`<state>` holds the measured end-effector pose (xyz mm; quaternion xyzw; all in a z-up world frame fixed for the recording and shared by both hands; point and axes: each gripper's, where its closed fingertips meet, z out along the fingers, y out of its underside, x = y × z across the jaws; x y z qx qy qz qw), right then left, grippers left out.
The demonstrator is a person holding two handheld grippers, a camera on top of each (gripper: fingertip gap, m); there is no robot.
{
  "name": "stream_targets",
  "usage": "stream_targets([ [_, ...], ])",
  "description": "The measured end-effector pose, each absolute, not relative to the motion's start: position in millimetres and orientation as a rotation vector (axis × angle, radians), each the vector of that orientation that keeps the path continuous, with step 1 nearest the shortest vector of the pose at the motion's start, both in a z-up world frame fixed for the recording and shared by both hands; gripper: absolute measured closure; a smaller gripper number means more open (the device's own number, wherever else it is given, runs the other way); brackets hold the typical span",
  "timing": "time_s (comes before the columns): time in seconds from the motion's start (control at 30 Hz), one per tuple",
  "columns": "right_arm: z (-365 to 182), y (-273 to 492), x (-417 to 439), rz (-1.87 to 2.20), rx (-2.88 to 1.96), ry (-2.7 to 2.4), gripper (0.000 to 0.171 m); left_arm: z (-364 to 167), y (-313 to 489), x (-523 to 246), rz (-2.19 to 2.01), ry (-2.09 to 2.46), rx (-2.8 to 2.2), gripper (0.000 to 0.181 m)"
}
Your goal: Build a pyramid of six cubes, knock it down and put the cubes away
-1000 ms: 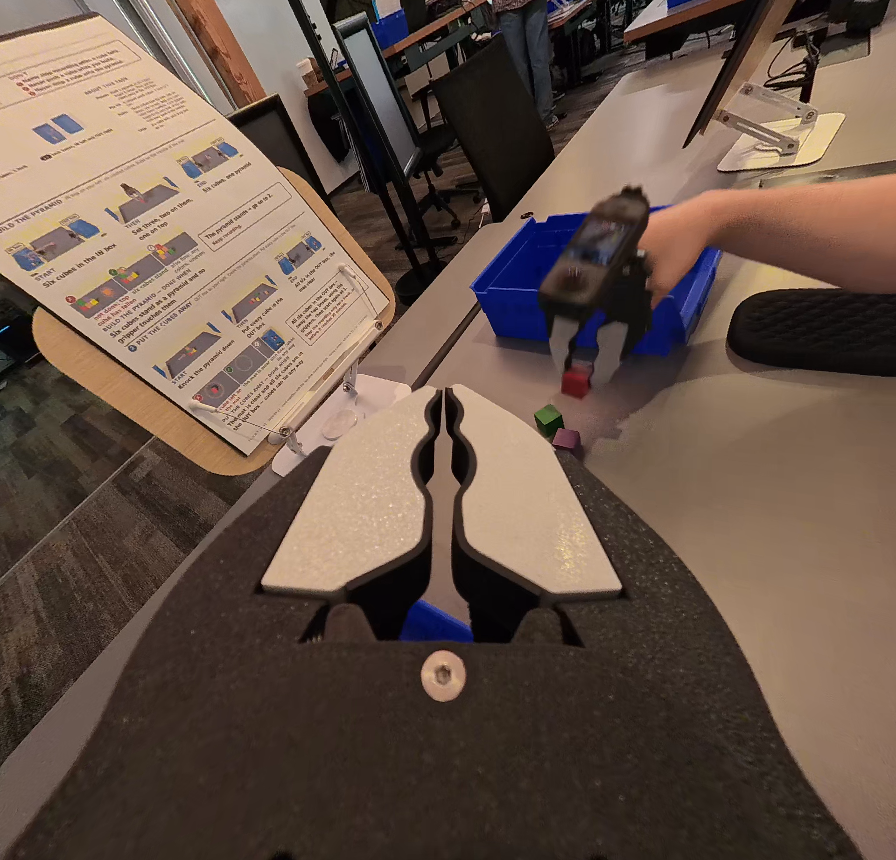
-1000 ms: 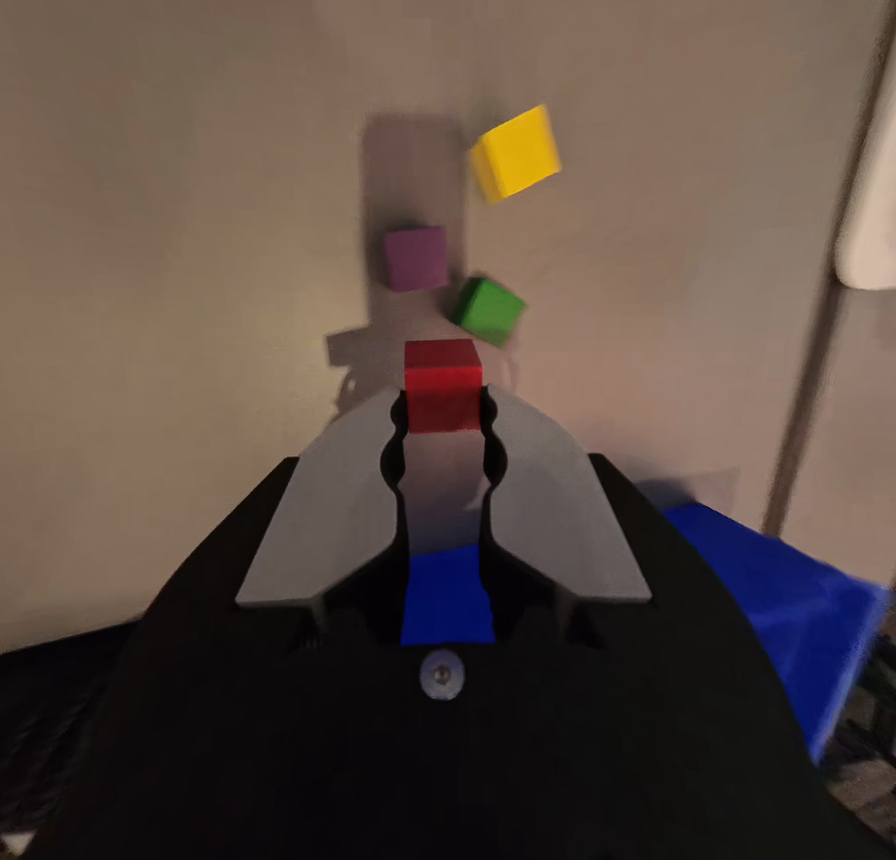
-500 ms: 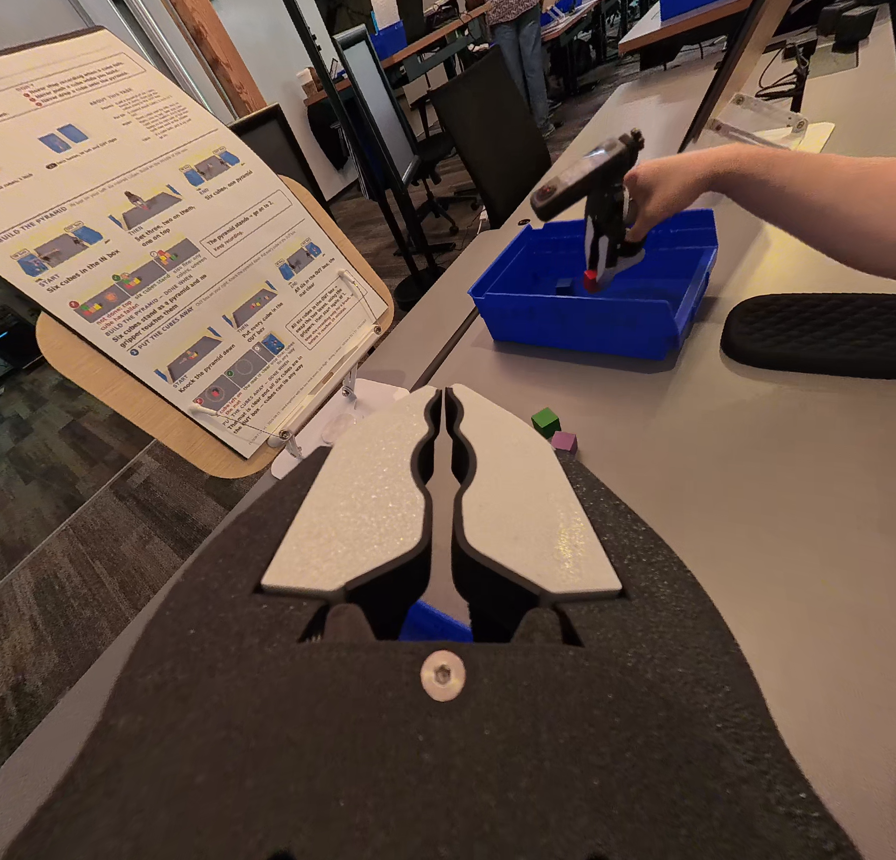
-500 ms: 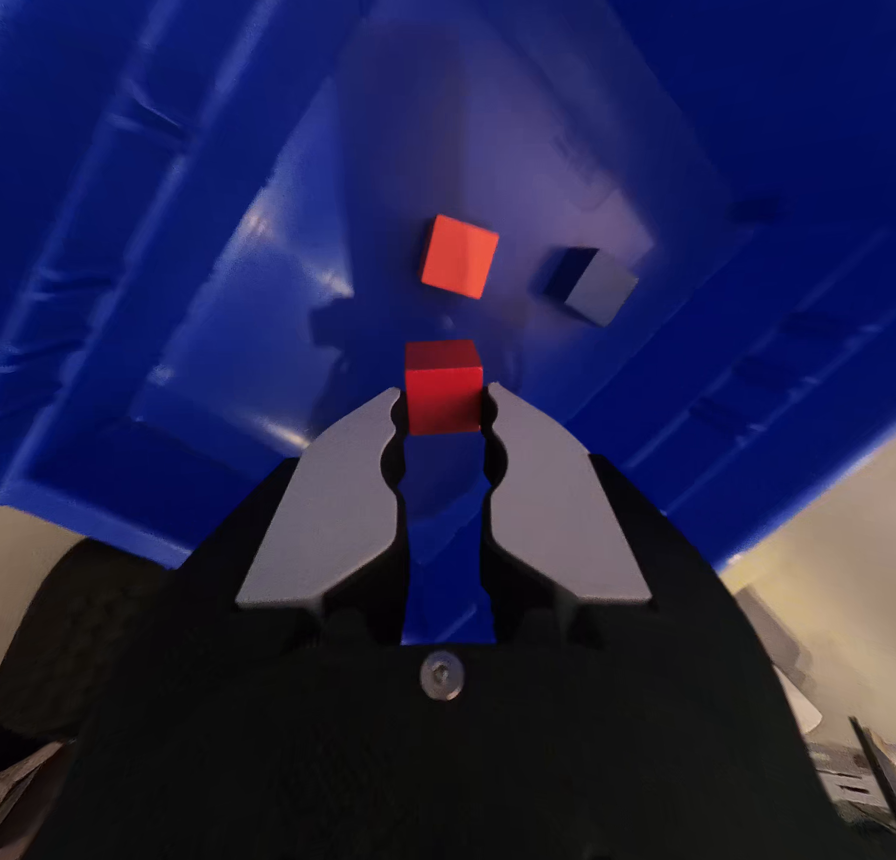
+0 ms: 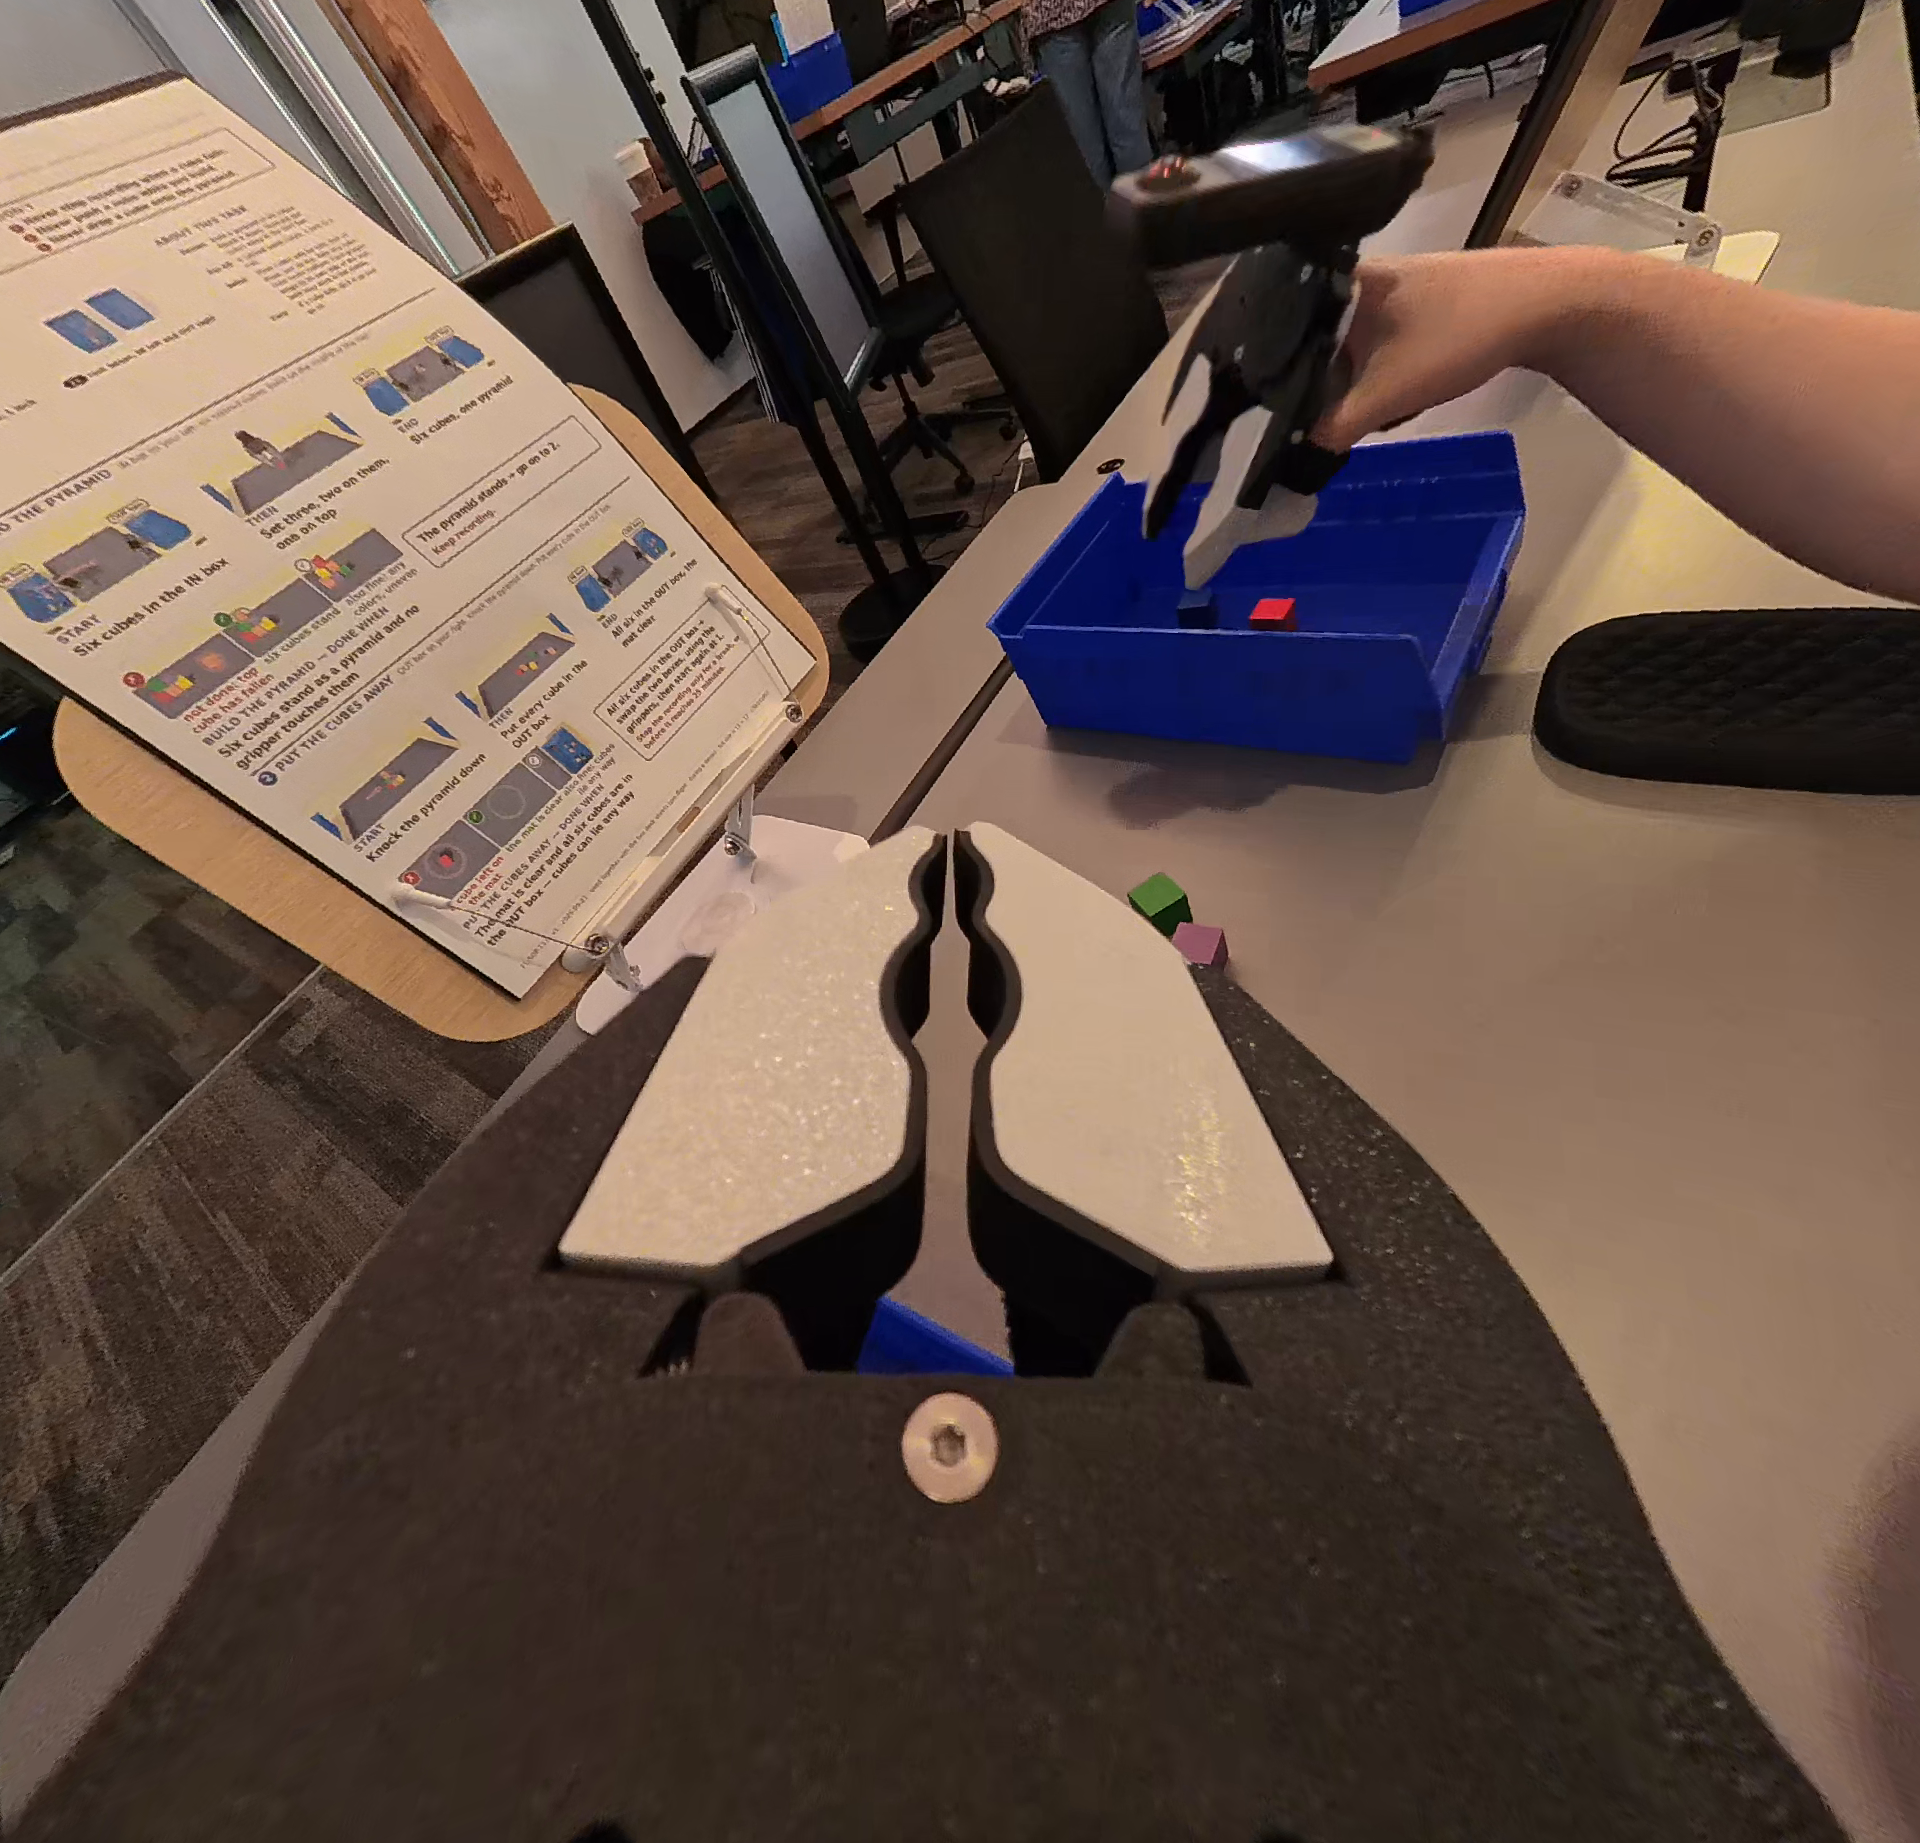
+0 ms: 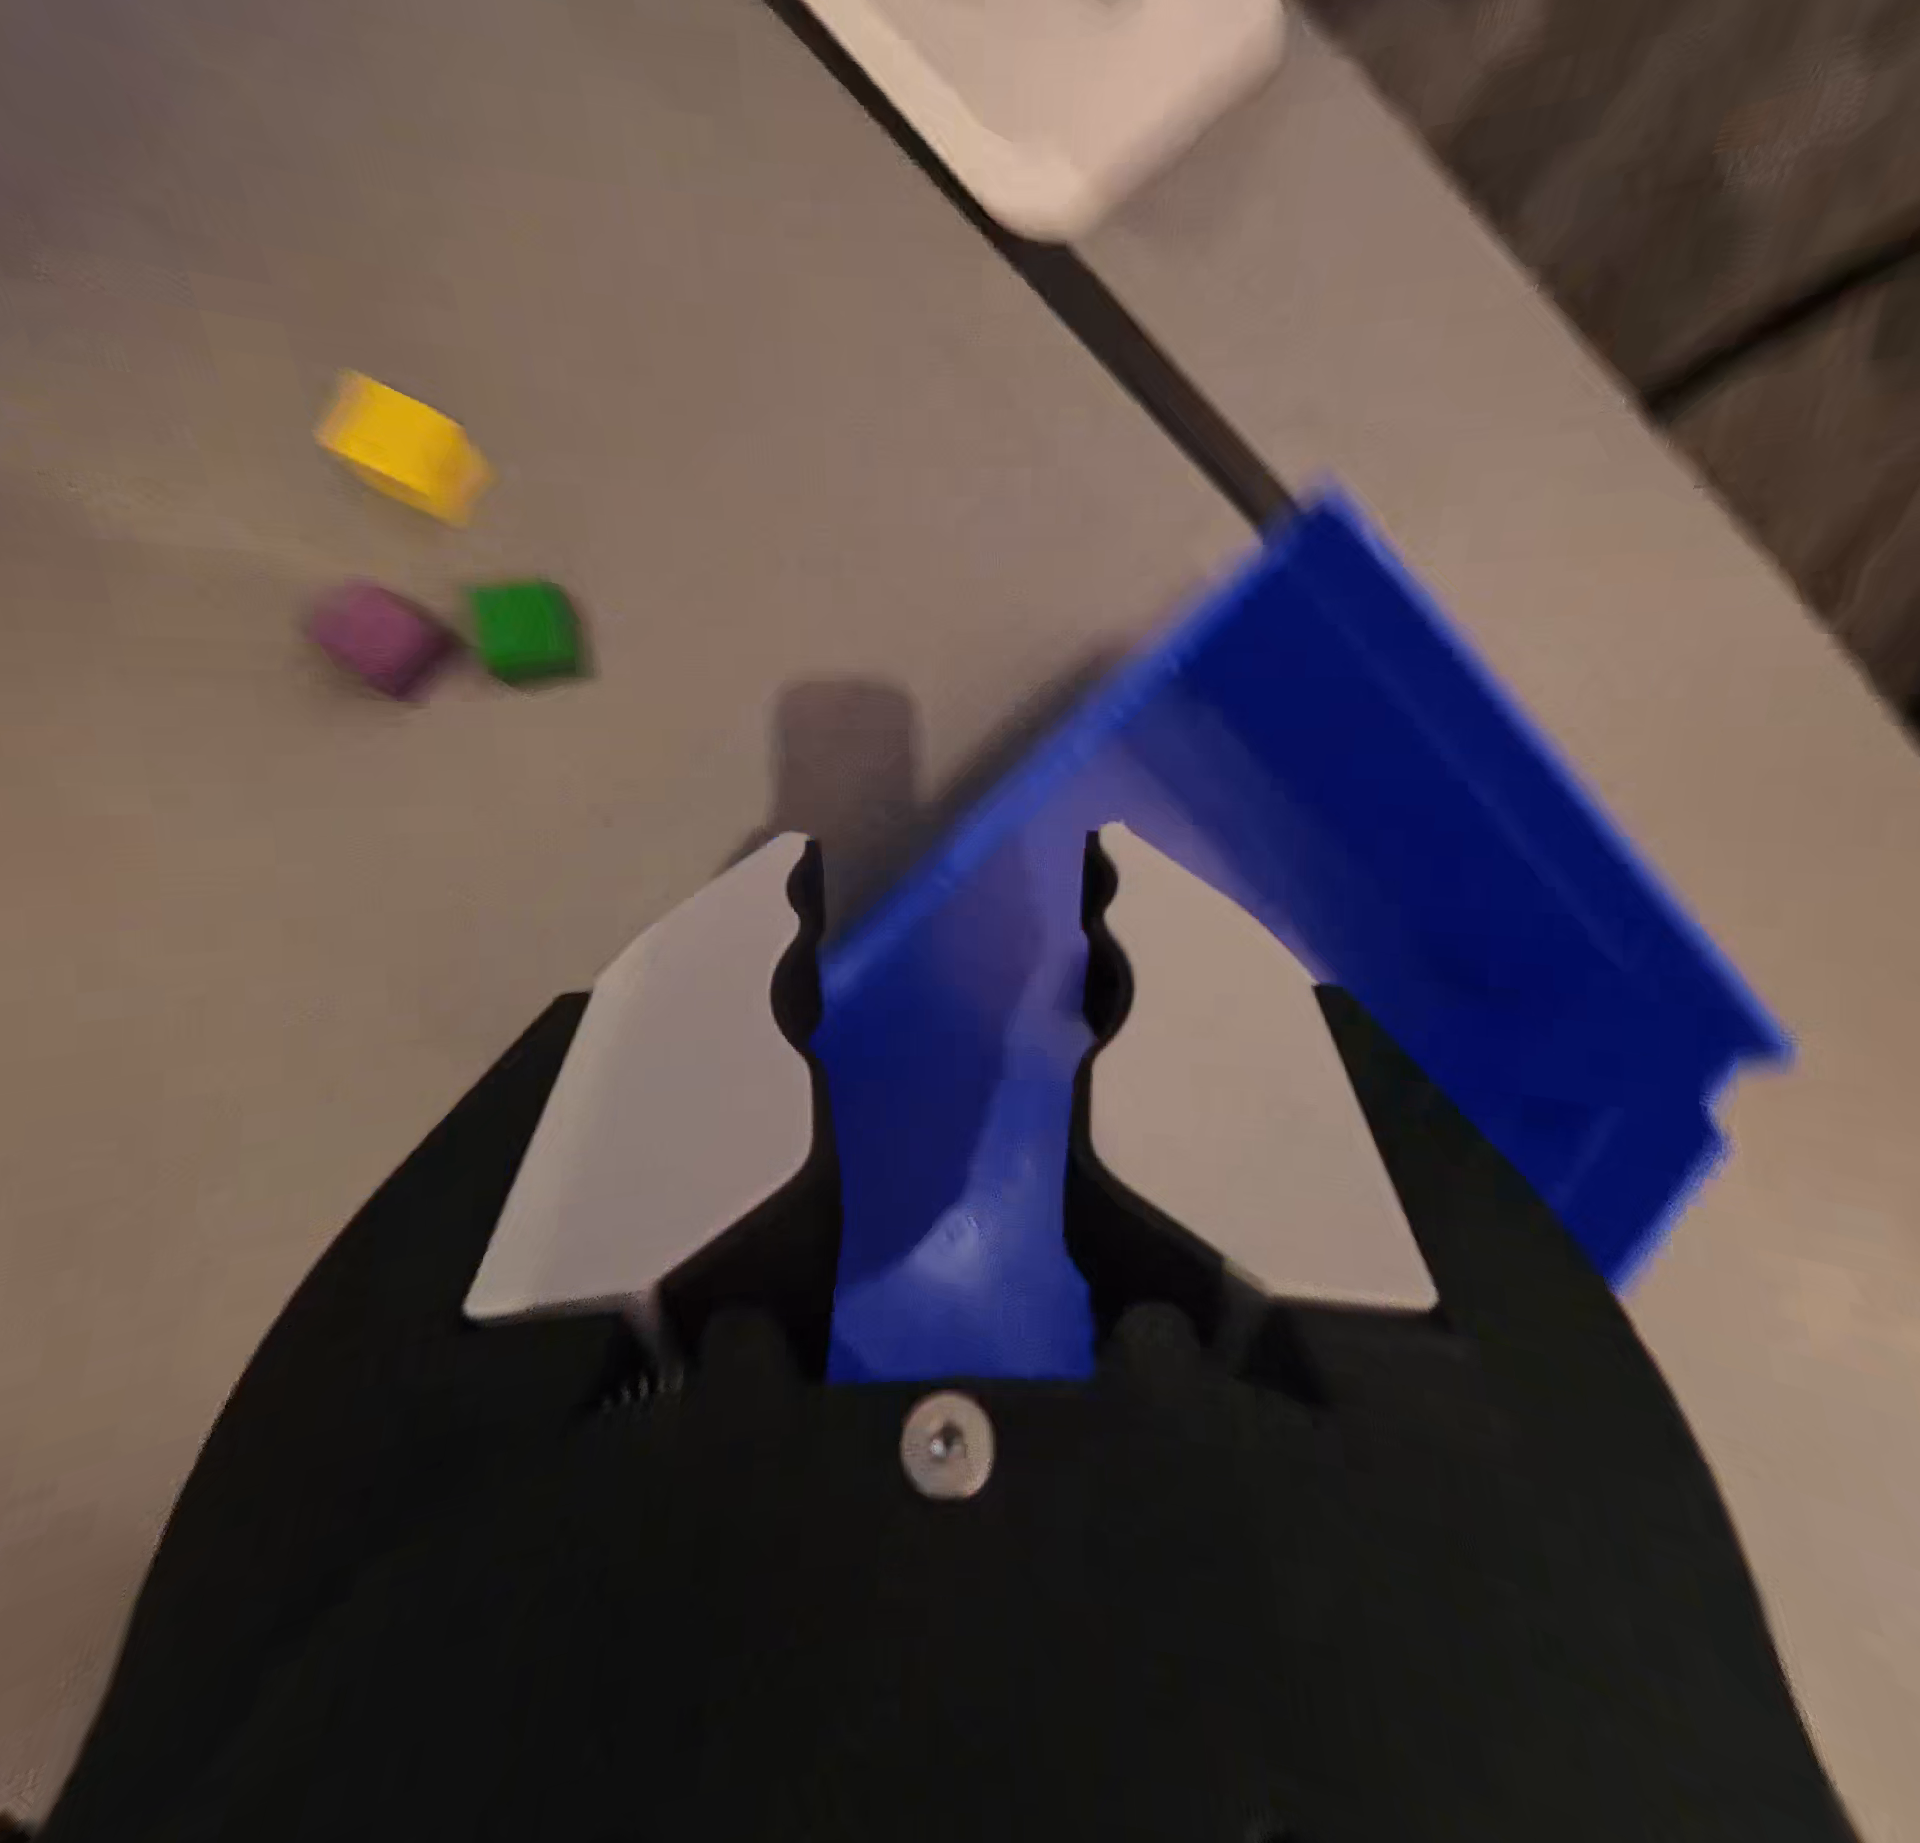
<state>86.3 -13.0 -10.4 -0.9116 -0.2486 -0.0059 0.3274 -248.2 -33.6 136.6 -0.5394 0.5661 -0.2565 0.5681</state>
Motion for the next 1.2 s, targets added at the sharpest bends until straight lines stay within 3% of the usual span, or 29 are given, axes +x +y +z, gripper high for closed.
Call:
stream_targets([
  [0.07,-2.1,-10.0,25.9,0.074,-2.287,-0.836,0.123,134.2,-31.8,-247.4,-0.594,1.334,-1.278,0.180],
  [0.17,-39.8,-8.2,-27.0,0.036,-2.291,-1.145,0.125,131.5,-32.4,-245.8,-0.591,1.346,-1.285,0.180],
  [0.3,-107.1,4.1,-37.8,-0.003,-2.538,-1.110,0.127,130.5,-35.8,-244.6,-0.584,1.360,-1.281,0.180],
  [0.47,-144.5,7.7,-41.4,0.001,-2.632,-1.078,0.127,131.6,-36.3,-245.6,-0.589,1.361,-1.271,0.180],
  [0.57,-154.6,7.4,-45.0,0.037,-2.644,-1.100,0.141,131.6,-34.4,-245.8,-0.594,1.358,-1.273,0.180],
  [0.7,-116.3,7.3,-50.1,0.103,-2.536,-1.055,0.141,130.0,-32.8,-246.2,-0.590,1.361,-1.279,0.180],
  [0.83,-20.5,3.2,-11.3,0.023,-2.334,-0.868,0.141,130.2,-30.5,-247.2,-0.594,1.353,-1.283,0.180],
  [0.93,14.8,-12.0,56.4,-0.062,-2.332,-0.644,0.141,129.8,-30.6,-246.9,-0.594,1.357,-1.283,0.180],
  [1.07,-33.7,-45.8,131.8,0.015,-2.585,-0.339,0.140,129.6,-32.9,-244.6,-0.597,1.367,-1.276,0.180],
  [1.2,-107.1,-68.6,146.7,0.079,-2.775,-0.317,0.140,128.5,-33.3,-242.9,-0.599,1.373,-1.277,0.180],
])
